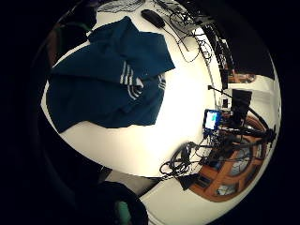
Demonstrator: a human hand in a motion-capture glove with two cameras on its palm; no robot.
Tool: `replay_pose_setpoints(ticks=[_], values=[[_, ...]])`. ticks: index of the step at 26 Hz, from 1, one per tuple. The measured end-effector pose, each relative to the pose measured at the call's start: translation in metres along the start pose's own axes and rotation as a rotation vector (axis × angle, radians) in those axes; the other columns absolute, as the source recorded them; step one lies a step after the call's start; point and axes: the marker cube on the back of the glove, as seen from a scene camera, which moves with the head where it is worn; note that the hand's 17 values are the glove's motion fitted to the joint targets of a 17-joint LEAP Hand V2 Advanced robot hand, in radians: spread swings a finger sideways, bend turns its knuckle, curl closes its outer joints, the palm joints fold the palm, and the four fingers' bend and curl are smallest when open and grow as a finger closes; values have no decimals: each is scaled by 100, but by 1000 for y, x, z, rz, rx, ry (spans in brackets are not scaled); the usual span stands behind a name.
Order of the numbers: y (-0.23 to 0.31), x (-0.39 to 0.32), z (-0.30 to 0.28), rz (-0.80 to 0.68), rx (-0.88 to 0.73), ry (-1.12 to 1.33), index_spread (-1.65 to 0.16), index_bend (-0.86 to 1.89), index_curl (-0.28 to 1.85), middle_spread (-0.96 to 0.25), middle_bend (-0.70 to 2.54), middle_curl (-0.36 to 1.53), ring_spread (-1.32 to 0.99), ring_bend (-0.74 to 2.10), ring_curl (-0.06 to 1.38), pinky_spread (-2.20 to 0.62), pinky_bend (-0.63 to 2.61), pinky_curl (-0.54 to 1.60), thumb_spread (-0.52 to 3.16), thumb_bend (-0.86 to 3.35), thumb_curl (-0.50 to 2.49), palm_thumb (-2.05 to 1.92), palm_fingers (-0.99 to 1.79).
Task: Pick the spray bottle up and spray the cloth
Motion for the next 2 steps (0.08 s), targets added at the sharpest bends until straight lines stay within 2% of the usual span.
replay_pose_setpoints(ticks=[2], values=[[1,-2,2,-3,-7,-6,-38,10,18,-12,35,39,-16,53,37,11,45,36,99,-3,38,39,44]])
